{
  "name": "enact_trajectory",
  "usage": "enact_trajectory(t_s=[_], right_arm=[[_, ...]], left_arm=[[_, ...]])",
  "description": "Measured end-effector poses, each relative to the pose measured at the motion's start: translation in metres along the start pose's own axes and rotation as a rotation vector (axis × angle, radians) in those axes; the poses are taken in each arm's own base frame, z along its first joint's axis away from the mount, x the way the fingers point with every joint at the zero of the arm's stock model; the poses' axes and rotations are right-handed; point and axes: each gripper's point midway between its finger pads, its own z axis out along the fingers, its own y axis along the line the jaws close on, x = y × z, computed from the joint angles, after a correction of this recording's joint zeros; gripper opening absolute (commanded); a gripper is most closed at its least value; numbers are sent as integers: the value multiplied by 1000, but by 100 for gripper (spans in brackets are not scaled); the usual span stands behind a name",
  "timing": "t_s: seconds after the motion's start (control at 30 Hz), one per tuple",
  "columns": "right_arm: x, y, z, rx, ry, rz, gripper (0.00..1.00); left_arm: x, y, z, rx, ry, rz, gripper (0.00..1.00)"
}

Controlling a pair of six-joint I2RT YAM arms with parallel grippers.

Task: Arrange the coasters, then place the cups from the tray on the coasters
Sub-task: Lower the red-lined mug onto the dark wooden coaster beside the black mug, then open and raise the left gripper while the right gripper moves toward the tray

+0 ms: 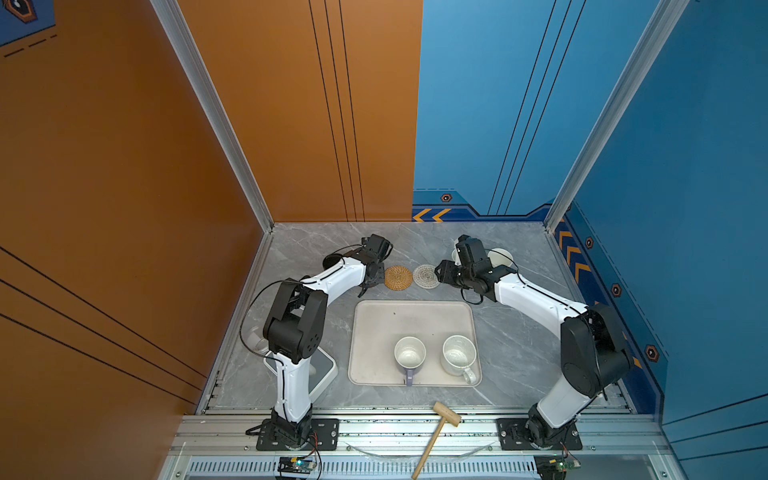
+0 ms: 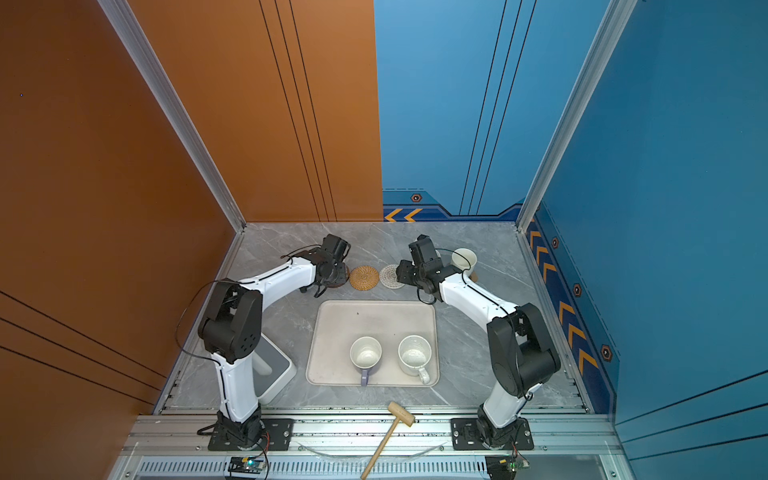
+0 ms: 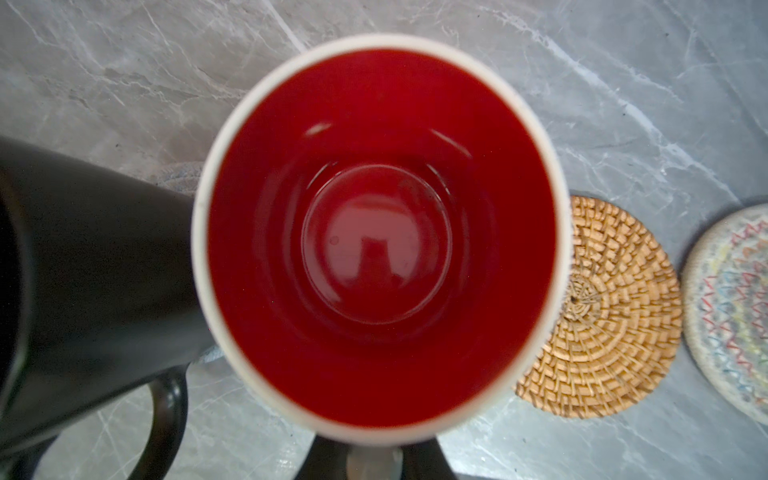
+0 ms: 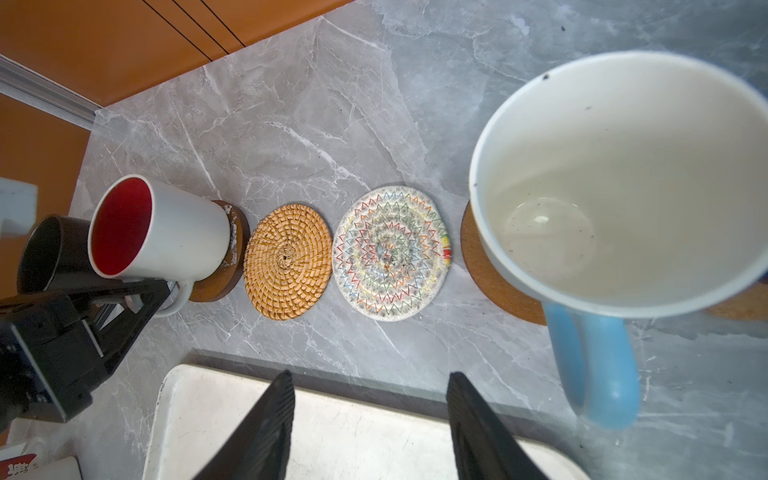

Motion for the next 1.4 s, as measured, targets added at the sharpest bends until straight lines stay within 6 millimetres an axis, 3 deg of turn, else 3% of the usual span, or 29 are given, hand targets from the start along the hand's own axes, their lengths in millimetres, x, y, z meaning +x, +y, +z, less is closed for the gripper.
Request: enact_trajectory(t_s=[0.27,0.5,0.97,1.13,1.4], right_arm=[[0,0,0,0,0,0,57],[-1,-1,0,-1,0,3,57],[1,1,0,-13,8,3,57],[1,1,0,-13,8,3,57],[-1,3,-5,-19,0,2,57]], left_arm=[[0,0,1,0,-1,-11,1],[2,0,1,1,-2,-26,22],[8,4,1,-4,-5,-43,40],[0,5,-18,10,-45,-49,41],[-27,-6,-77,82,-169,-51,44]])
